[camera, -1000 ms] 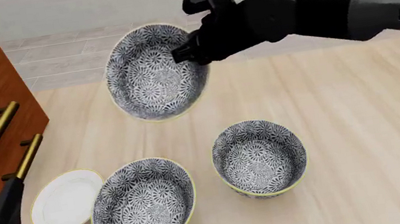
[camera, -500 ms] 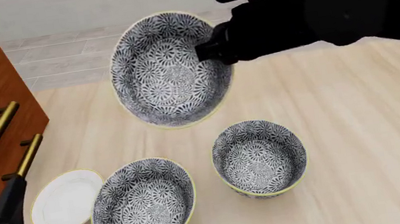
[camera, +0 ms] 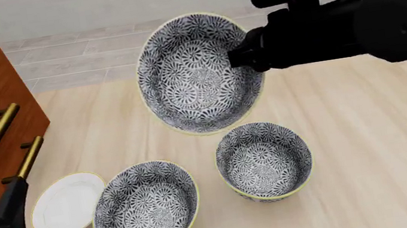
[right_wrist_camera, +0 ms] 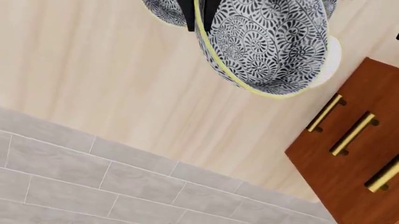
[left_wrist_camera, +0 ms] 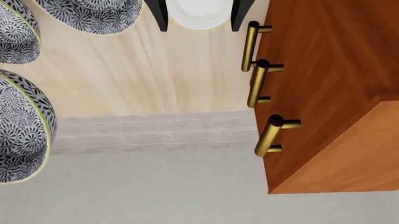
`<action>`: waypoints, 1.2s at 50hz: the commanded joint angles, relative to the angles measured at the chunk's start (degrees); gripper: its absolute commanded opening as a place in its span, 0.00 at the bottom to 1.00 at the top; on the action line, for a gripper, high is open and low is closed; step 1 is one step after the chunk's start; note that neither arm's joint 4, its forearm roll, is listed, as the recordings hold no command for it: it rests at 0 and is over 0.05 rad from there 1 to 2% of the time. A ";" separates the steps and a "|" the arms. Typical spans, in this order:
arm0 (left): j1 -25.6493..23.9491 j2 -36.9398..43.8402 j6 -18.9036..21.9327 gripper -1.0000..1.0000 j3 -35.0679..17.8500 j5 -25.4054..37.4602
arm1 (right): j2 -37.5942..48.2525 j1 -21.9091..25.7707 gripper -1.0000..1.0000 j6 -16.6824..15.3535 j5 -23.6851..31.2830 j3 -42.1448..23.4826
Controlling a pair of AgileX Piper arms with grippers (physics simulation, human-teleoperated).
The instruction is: Stack the bowl at the front on the bowl in the middle.
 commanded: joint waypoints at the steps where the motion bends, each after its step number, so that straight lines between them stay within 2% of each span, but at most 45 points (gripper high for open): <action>1: 0.04 0.81 0.18 1.00 0.00 -0.69 | -3.06 -1.78 0.00 0.28 -1.24 3.73; 25: 0.17 1.93 0.40 1.00 0.00 -1.57 | -8.08 -7.02 0.00 1.58 -4.79 12.77; 45: -0.54 0.49 0.50 1.00 0.00 -0.63 | -9.94 -8.58 0.00 3.02 -7.10 17.60; 60: 0.10 3.95 0.03 1.00 0.00 -3.33 | -9.74 -8.89 0.00 4.26 -9.33 20.34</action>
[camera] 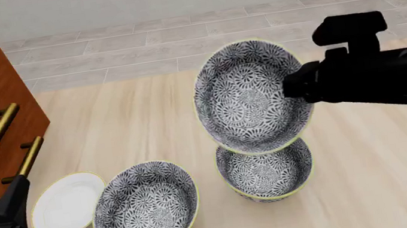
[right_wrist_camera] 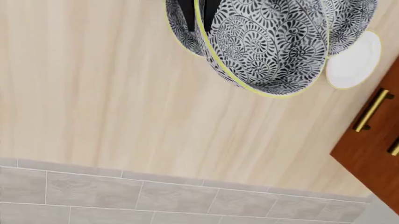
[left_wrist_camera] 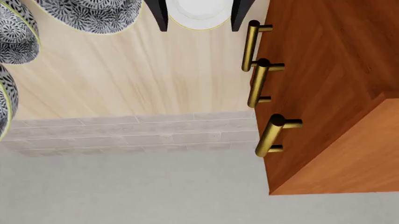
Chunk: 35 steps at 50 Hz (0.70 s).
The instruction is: Stack the bowl at the front on the bowl in the middle.
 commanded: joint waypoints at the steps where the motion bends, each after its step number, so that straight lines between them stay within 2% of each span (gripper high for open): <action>1: 0.10 1.48 -0.01 1.00 0.00 -1.18 | -0.15 -0.32 0.00 1.02 -1.83 2.04; 26: 0.14 4.25 0.13 1.00 0.01 -3.39 | 0.39 -0.11 0.00 3.94 -3.87 6.35; 31: 0.10 4.51 0.12 1.00 0.01 -3.57 | 0.22 -0.24 0.00 5.62 -4.04 7.23; 33: 0.09 4.59 0.14 1.00 0.01 -3.65 | -0.23 1.02 0.00 7.73 -4.11 8.01; 34: 0.10 4.60 0.15 1.00 0.01 -3.67 | -0.16 -0.29 0.00 6.00 -3.81 7.42; 35: 0.11 4.65 0.13 1.00 0.01 -3.72 | -0.10 -0.23 0.00 6.31 -3.96 7.55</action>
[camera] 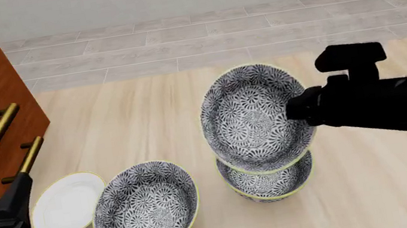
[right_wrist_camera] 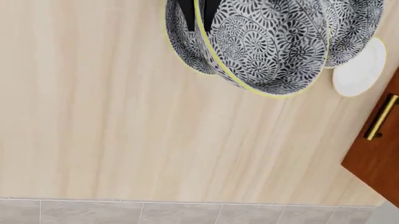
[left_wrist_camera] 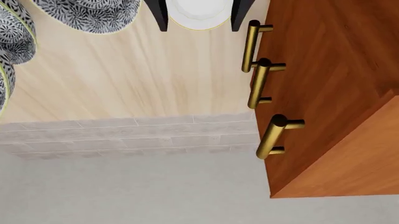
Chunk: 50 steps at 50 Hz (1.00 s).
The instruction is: Stack the bowl at the front on the bowl in the middle.
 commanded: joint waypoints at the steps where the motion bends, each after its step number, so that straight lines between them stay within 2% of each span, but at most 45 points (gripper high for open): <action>1: -0.03 0.93 0.00 1.00 0.00 -0.76 | -0.33 -0.24 0.00 2.30 -0.57 1.24; 50: -0.03 3.22 -0.05 1.00 0.00 -2.76 | 5.56 -1.64 0.00 4.89 -10.44 8.11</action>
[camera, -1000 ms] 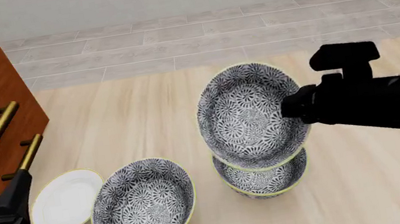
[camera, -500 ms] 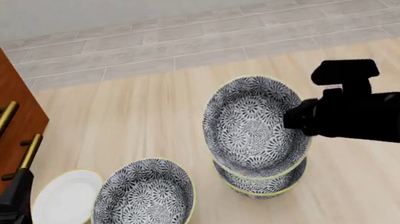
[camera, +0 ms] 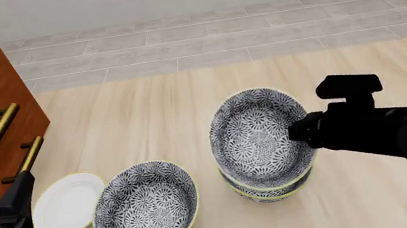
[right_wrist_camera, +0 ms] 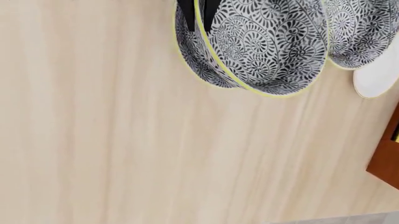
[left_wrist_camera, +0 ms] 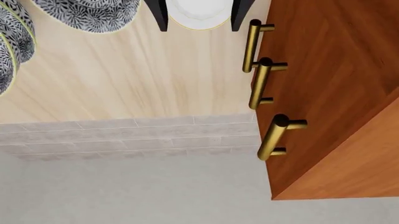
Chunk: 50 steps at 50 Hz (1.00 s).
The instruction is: Stack the bowl at the front on the bowl in the middle.
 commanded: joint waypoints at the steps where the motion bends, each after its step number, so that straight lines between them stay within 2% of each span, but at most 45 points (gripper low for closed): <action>1: 0.04 0.30 0.04 1.00 0.00 -0.31 | 1.10 -0.39 0.00 0.77 -2.18 1.01; 28: 0.05 1.23 -0.20 1.00 0.00 -1.07 | 2.81 -0.22 0.00 1.44 -4.82 2.77; 43: 0.08 1.67 -0.43 1.00 0.00 -1.41 | 1.94 0.17 0.00 1.15 -4.38 2.93; 44: 0.04 1.51 -0.39 1.00 0.00 -1.29 | 1.82 0.37 1.00 1.27 -4.34 2.91; 50: -0.10 1.11 -0.34 1.00 0.00 -0.97 | 1.78 0.34 1.00 1.17 -4.35 2.81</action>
